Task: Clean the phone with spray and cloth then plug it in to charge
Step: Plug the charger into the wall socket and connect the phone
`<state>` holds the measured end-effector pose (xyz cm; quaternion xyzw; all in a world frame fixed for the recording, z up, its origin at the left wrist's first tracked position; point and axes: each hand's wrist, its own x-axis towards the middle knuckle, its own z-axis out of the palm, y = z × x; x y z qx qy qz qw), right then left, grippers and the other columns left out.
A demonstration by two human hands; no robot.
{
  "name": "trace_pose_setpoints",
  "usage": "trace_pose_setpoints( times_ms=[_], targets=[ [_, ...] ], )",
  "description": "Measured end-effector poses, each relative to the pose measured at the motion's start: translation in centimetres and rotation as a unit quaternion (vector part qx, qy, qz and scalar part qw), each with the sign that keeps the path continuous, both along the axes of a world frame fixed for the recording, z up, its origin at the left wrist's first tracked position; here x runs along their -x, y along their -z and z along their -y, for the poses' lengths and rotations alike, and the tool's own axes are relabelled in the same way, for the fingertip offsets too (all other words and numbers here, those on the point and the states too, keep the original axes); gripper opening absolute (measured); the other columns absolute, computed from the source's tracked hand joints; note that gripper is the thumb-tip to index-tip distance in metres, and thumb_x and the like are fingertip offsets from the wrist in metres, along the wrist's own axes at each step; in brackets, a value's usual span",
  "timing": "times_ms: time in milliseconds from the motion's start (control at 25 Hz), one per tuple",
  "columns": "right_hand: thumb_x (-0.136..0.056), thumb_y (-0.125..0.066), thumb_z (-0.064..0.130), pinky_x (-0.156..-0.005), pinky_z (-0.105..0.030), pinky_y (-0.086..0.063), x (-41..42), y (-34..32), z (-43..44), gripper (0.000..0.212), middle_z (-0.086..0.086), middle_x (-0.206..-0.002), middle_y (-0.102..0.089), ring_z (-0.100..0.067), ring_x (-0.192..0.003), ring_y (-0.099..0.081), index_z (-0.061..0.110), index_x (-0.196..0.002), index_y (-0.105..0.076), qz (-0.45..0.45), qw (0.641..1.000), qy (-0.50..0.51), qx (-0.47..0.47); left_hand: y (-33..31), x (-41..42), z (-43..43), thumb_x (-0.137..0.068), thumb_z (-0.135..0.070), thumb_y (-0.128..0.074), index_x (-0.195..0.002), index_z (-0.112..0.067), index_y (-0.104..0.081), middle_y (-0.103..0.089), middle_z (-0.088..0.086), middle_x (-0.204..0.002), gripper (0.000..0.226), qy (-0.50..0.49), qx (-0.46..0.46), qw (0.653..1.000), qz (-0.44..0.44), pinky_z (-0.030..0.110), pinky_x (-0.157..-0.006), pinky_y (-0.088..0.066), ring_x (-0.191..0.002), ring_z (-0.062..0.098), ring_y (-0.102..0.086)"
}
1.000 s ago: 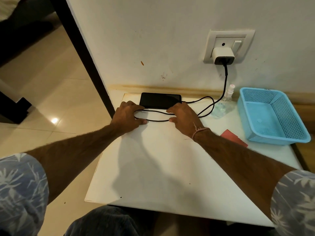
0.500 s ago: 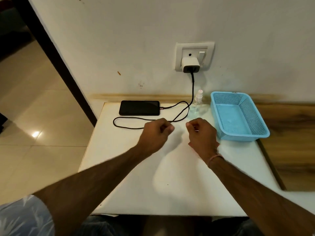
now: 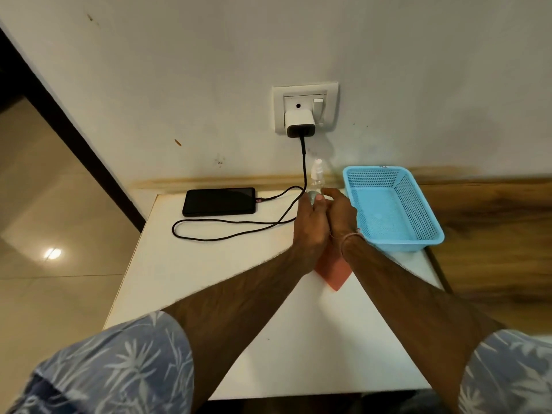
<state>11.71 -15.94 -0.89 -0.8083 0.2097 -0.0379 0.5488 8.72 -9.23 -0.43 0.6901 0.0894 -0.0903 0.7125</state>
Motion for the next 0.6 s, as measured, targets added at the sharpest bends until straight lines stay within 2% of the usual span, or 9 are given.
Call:
trace_pose_setpoints(
  times_ms=[40, 80, 160, 240, 280, 360, 400, 480, 600],
  targets=[
    [-0.098, -0.051, 0.023, -0.068, -0.002, -0.041, 0.0, 0.1, 0.1, 0.027, -0.006, -0.110, -0.066, -0.019, -0.095, -0.060, 0.015, -0.121, -0.062, 0.003, 1.000, 0.005, -0.004, 0.1, 0.2, 0.1, -0.109, -0.038, -0.034, -0.137, -0.030, -0.049, -0.060, -0.010, -0.107, 0.032, 0.003, -0.004, 1.000, 0.005, 0.026, -0.084, -0.047, -0.094, 0.003, -0.060],
    [-0.098, -0.050, 0.026, -0.075, -0.010, -0.045, 0.1, 0.0, 0.0, 0.025, -0.008, -0.108, -0.069, -0.021, -0.094, -0.062, 0.016, -0.116, -0.065, 0.009, 1.000, 0.006, -0.017, 0.0, 0.5, 0.1, -0.110, -0.037, -0.034, -0.136, -0.032, -0.048, -0.061, -0.012, -0.105, 0.031, 0.006, -0.006, 1.000, 0.010, 0.025, -0.082, -0.048, -0.093, 0.001, -0.060],
    [-0.096, -0.050, 0.032, -0.081, -0.024, -0.046, 0.2, -0.5, 0.1, 0.027, -0.010, -0.105, -0.070, -0.022, -0.093, -0.064, 0.017, -0.111, -0.066, 0.023, 1.000, 0.003, -0.021, -0.3, 0.7, 0.5, -0.110, -0.036, -0.033, -0.139, -0.032, -0.047, -0.063, -0.011, -0.106, 0.032, 0.011, -0.001, 1.000, 0.018, 0.029, -0.087, -0.052, -0.097, 0.006, -0.063],
    [-0.092, -0.051, 0.039, -0.076, -0.022, -0.048, -0.2, -1.6, 0.6, 0.032, -0.009, -0.101, -0.070, -0.018, -0.086, -0.064, 0.016, -0.107, -0.068, 0.043, 0.997, 0.024, -0.052, -1.4, 0.1, 1.2, -0.109, -0.037, -0.034, -0.142, -0.029, -0.046, -0.065, -0.002, -0.121, 0.036, 0.009, -0.018, 0.999, 0.045, 0.036, -0.098, -0.052, -0.109, 0.016, -0.064],
    [-0.093, -0.052, 0.037, -0.069, -0.016, -0.048, -0.5, -2.6, 1.0, 0.028, -0.008, -0.098, -0.070, -0.013, -0.079, -0.063, 0.015, -0.102, -0.068, 0.054, 0.994, 0.042, -0.085, -2.2, -0.4, 1.7, -0.109, -0.038, -0.034, -0.143, -0.027, -0.045, -0.064, 0.001, -0.128, 0.038, 0.011, -0.029, 0.998, 0.061, 0.040, -0.102, -0.051, -0.114, 0.019, -0.063],
    [-0.094, -0.053, 0.031, -0.056, -0.011, -0.043, -1.5, -4.7, 2.3, 0.022, -0.006, -0.095, -0.069, -0.006, -0.071, -0.060, 0.016, -0.097, -0.068, 0.068, 0.985, 0.081, -0.135, -4.1, -1.6, 3.0, -0.109, -0.037, -0.034, -0.144, -0.024, -0.045, -0.062, 0.006, -0.132, 0.039, 0.019, -0.032, 0.995, 0.090, 0.042, -0.104, -0.050, -0.116, 0.022, -0.062],
    [-0.093, -0.053, 0.032, -0.057, -0.013, -0.045, -1.8, -5.7, 3.0, 0.023, -0.006, -0.096, -0.070, -0.008, -0.073, -0.063, 0.016, -0.097, -0.069, 0.073, 0.979, 0.095, -0.167, -5.0, -2.1, 3.6, -0.109, -0.036, -0.033, -0.144, -0.022, -0.045, -0.062, 0.007, -0.133, 0.040, 0.025, -0.028, 0.995, 0.096, 0.040, -0.103, -0.050, -0.116, 0.022, -0.061],
    [-0.089, -0.053, 0.036, -0.072, -0.024, -0.054, -2.8, -6.8, 4.4, 0.028, -0.008, -0.102, -0.071, -0.019, -0.087, -0.068, 0.016, -0.102, -0.068, 0.088, 0.979, 0.093, -0.161, -6.5, -3.2, 5.0, -0.109, -0.037, -0.033, -0.144, -0.018, -0.045, -0.061, 0.008, -0.133, 0.042, 0.039, -0.036, 0.995, 0.090, 0.037, -0.101, -0.050, -0.117, 0.023, -0.061],
    [-0.065, -0.053, 0.046, -0.091, -0.047, -0.053, -5.7, -3.8, 7.7, 0.056, -0.013, -0.109, -0.068, -0.032, -0.101, -0.065, 0.018, -0.112, -0.064, 0.088, 0.993, 0.062, -0.053, -6.3, -4.6, 6.5, -0.109, -0.041, -0.034, -0.142, -0.013, -0.047, -0.061, 0.008, -0.132, 0.045, 0.056, -0.081, 0.993, 0.066, 0.037, -0.101, -0.051, -0.116, 0.024, -0.062]
  ],
)
